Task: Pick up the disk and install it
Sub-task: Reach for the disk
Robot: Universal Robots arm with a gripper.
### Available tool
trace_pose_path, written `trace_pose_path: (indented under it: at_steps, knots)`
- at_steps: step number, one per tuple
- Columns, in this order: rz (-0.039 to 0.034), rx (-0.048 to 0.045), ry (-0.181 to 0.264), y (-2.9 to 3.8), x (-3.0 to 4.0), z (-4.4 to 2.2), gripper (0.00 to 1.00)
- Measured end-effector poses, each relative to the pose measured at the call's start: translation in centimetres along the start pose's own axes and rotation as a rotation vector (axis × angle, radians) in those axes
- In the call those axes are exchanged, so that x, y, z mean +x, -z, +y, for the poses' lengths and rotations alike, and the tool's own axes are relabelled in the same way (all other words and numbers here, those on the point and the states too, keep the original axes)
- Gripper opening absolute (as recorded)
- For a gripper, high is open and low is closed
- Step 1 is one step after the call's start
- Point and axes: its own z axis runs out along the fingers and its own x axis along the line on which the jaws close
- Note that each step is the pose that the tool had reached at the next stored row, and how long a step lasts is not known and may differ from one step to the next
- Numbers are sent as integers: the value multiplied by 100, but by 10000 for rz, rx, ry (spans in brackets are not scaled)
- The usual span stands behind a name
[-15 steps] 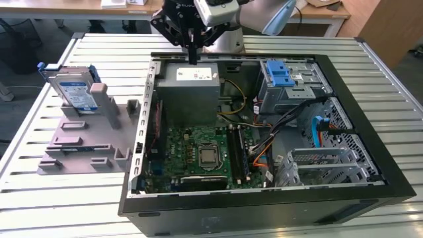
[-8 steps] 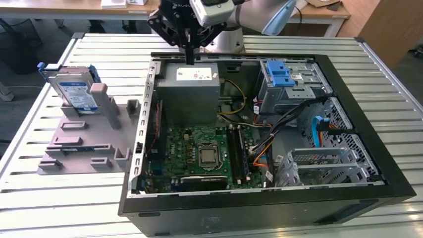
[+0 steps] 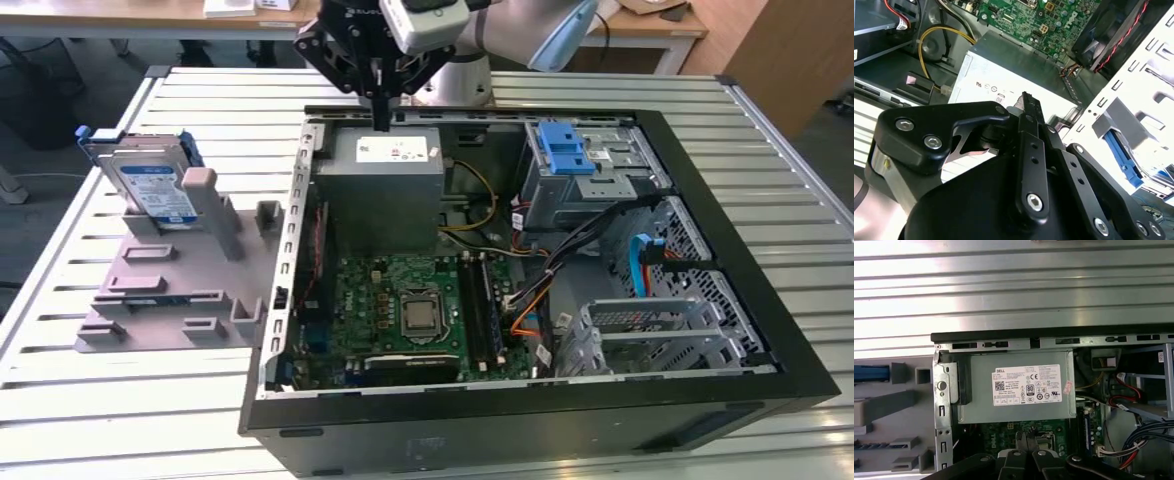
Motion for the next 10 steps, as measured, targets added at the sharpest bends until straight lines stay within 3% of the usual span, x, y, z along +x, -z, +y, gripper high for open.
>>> trace_pose_path:
  at_steps: [10]
  knots:
    - [-1, -1, -1, -2, 60, -3, 11]
